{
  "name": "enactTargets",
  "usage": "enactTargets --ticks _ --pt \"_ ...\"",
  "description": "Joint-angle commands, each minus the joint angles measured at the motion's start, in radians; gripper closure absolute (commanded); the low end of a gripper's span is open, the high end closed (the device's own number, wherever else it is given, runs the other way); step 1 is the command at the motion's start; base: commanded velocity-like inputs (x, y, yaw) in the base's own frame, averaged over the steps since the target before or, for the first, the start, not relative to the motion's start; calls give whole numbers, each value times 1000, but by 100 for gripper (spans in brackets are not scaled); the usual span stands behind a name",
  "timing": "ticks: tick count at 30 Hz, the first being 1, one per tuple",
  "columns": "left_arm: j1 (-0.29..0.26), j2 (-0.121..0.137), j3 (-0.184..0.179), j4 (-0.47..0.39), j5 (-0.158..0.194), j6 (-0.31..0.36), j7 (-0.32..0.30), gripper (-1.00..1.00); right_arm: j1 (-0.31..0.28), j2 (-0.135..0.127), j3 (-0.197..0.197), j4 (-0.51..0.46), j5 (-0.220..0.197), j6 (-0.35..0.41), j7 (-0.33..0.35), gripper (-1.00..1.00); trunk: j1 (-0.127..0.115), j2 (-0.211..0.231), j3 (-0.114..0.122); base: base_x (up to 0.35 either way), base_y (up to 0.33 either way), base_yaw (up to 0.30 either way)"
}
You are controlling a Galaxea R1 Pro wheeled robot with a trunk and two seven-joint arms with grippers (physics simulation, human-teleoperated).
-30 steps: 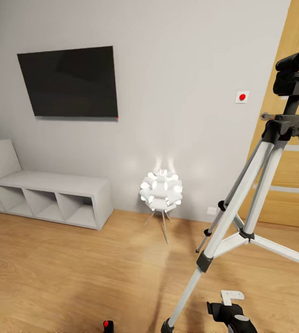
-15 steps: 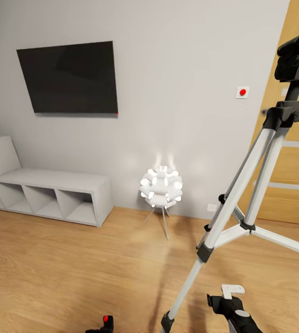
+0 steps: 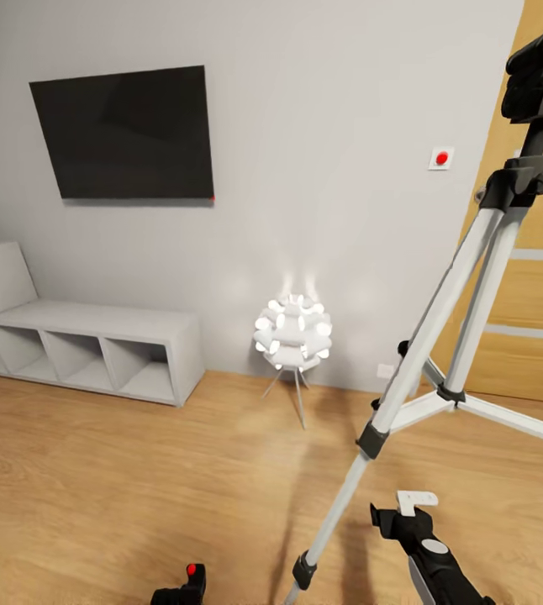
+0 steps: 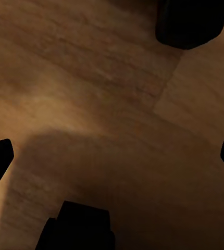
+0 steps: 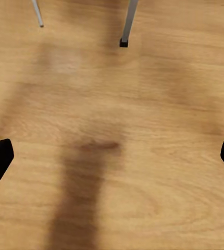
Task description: Attach the digital camera to the camera tripod in the bedroom.
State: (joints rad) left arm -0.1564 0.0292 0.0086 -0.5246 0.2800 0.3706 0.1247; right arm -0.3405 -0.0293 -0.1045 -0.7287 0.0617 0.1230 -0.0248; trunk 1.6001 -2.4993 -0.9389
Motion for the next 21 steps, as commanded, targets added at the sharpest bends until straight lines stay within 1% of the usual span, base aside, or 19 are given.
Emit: enactTargets --ticks 1,21 --pt "0 0 0 -3 10 5 6 -100 0 0 0 -2 6 7 -2 -100 0 -1 -5 0 0 0" --pt "0 -1 -1 -6 11 5 6 -100 0 0 -4 -5 12 -5 -17 -100 9 -6 -82 0 0 0"
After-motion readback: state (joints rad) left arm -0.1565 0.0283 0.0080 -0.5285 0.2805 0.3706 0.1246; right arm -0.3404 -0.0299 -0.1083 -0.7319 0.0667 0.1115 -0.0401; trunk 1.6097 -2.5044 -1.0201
